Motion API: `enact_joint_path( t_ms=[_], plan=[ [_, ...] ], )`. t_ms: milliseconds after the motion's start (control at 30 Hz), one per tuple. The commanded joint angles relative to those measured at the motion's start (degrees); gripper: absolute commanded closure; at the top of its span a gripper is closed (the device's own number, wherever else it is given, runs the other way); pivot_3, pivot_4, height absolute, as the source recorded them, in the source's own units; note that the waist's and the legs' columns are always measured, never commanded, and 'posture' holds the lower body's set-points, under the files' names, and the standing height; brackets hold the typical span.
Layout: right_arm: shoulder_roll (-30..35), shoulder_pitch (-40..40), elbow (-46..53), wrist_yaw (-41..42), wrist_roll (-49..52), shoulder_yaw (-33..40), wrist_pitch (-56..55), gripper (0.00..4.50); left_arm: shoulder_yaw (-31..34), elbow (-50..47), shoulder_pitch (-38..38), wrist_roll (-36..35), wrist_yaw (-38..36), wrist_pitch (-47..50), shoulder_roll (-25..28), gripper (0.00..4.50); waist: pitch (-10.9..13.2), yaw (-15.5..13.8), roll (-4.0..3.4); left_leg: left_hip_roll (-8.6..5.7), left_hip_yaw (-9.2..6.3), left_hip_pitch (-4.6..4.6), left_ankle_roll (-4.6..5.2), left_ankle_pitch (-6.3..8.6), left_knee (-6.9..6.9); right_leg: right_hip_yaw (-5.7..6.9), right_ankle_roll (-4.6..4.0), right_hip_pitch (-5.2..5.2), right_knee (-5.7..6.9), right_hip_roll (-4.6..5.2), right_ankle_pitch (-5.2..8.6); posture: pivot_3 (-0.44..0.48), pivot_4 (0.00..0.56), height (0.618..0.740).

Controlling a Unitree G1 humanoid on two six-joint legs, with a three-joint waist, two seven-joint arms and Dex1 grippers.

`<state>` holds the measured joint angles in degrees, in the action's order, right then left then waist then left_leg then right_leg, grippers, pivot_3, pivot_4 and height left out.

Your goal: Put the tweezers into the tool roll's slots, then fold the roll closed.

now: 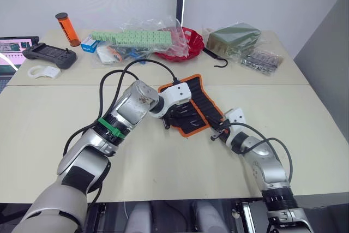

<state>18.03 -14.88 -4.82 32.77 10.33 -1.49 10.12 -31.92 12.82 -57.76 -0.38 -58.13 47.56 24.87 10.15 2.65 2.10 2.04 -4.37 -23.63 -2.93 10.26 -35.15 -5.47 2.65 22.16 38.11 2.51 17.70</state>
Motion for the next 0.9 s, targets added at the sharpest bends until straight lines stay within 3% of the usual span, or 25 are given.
enact_joint_path(
  t_ms=[33, 333, 900],
  plan=[
    [-0.02, 0.12, 0.22, 1.04, -0.09, -1.11, 0.18, 4.5, 0.87, -2.2, 0.26, 0.33, 0.13, 0.22, -0.17, 4.46, 0.0, 0.0, 0.0, 0.0, 0.0, 0.0, 0.0, 0.0, 0.0, 0.0, 0.0, 0.0, 0.0, 0.0, 0.0, 0.0, 0.15, 0.74],
    [0.03, 0.17, -0.41, 1.02, -0.87, -1.83, 0.49, 4.5, 0.63, -0.64, 0.69, 0.59, 0.96, -0.91, -2.9, 4.46, 0.0, -0.02, 0.0, 0.0, 0.0, 0.0, 0.0, 0.0, -0.04, 0.0, -0.01, 0.0, 0.03, 0.0, -0.01, 0.0, 0.15, 0.74],
    [-0.55, 0.55, 0.22, 1.11, -1.04, -2.5, 1.62, 4.5, 2.75, 12.11, -0.93, 4.19, 7.01, -10.54, -10.99, 4.46, -0.01, -0.01, -0.02, -0.02, -0.01, 0.0, 0.0, 0.0, -0.14, 0.0, -0.01, -0.02, 0.13, 0.0, -0.02, 0.0, 0.15, 0.74]
  ],
)
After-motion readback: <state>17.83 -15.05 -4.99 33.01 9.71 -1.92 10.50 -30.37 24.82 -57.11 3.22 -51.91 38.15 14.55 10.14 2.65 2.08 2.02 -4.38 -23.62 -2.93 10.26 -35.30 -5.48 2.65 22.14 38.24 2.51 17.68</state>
